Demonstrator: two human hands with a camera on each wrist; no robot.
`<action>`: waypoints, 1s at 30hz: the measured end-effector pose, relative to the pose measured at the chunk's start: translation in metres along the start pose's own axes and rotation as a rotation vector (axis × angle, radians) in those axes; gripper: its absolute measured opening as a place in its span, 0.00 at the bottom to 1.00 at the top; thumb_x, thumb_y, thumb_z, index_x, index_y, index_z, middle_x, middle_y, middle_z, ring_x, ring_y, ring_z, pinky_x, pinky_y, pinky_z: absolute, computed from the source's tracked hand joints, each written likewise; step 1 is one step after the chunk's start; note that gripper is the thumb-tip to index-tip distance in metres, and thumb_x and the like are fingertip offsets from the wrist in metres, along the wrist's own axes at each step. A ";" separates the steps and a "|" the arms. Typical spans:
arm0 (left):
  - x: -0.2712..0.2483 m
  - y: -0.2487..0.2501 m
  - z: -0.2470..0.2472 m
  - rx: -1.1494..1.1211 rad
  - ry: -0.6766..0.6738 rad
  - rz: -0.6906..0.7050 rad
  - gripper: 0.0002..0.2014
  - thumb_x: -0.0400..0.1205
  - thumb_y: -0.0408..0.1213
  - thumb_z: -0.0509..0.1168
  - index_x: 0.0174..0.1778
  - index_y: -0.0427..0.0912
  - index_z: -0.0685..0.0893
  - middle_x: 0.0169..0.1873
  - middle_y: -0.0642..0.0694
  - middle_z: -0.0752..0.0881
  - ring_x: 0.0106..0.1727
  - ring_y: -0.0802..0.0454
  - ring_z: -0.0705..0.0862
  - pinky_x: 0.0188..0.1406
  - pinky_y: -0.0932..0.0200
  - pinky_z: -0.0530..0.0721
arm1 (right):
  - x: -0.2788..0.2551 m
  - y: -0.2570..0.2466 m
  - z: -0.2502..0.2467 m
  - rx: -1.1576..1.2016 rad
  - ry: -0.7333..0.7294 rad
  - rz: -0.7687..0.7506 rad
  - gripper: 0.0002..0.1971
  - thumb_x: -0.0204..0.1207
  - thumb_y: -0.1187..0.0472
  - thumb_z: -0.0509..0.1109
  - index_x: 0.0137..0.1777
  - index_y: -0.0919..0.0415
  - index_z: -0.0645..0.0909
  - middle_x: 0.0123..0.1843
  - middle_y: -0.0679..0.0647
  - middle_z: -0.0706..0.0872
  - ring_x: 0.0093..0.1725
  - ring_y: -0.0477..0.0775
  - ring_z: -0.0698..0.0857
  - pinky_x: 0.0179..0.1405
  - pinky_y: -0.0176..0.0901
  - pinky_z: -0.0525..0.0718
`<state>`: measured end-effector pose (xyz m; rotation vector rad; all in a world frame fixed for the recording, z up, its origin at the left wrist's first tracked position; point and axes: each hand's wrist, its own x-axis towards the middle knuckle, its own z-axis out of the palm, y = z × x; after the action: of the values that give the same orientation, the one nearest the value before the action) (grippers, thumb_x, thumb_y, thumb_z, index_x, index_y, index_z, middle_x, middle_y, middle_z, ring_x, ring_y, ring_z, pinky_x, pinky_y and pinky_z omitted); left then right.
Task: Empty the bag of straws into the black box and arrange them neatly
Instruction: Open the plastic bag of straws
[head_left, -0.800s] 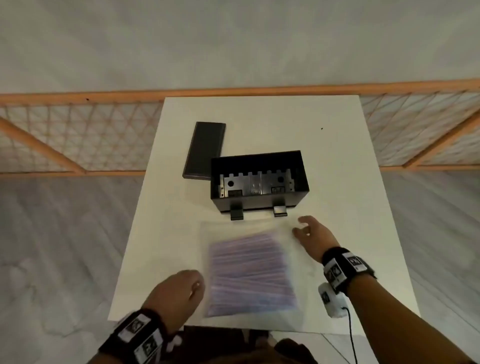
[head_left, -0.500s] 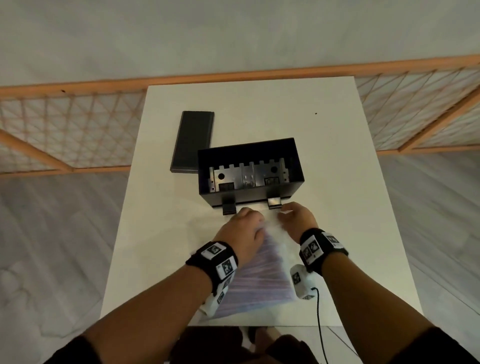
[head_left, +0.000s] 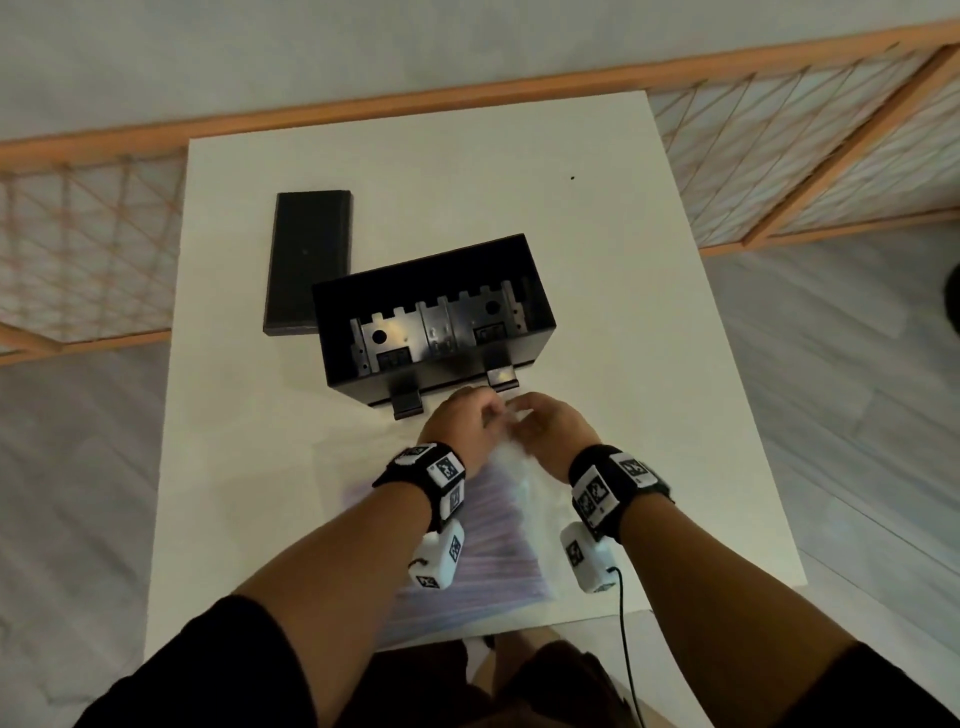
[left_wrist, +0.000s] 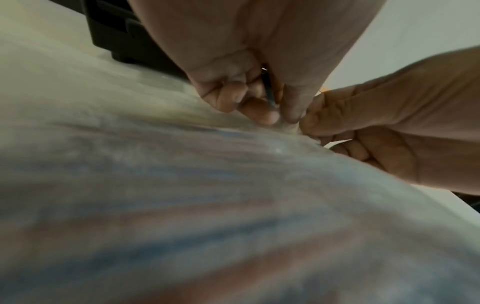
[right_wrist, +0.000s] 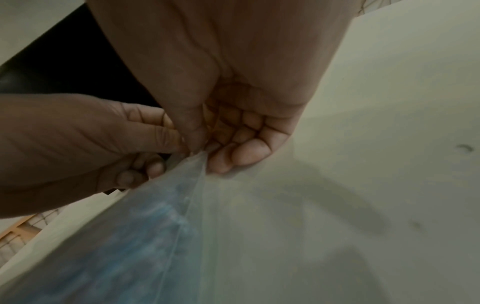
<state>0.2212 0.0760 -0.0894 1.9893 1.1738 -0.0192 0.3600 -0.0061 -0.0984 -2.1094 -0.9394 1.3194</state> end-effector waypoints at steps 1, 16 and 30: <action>0.000 0.000 0.000 -0.030 0.011 -0.001 0.05 0.84 0.48 0.69 0.53 0.54 0.86 0.50 0.54 0.87 0.50 0.53 0.86 0.51 0.56 0.86 | -0.001 -0.001 -0.001 0.026 -0.010 0.004 0.07 0.81 0.62 0.69 0.52 0.48 0.84 0.41 0.55 0.92 0.34 0.54 0.85 0.42 0.49 0.87; -0.001 -0.007 0.009 -0.157 -0.129 -0.035 0.06 0.85 0.41 0.64 0.53 0.53 0.85 0.42 0.56 0.88 0.42 0.55 0.86 0.41 0.60 0.82 | -0.006 -0.001 -0.007 0.043 0.037 0.062 0.05 0.80 0.58 0.71 0.44 0.56 0.86 0.32 0.53 0.86 0.30 0.48 0.82 0.41 0.47 0.87; -0.008 0.012 -0.011 -0.135 -0.374 -0.009 0.05 0.81 0.38 0.65 0.45 0.54 0.77 0.43 0.43 0.89 0.38 0.44 0.92 0.45 0.41 0.91 | -0.020 -0.006 -0.016 0.067 0.038 -0.028 0.04 0.79 0.65 0.67 0.46 0.56 0.81 0.39 0.53 0.87 0.36 0.50 0.82 0.39 0.44 0.83</action>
<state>0.2213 0.0746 -0.0712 1.7665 0.9164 -0.2970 0.3671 -0.0176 -0.0755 -2.0559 -0.8941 1.2746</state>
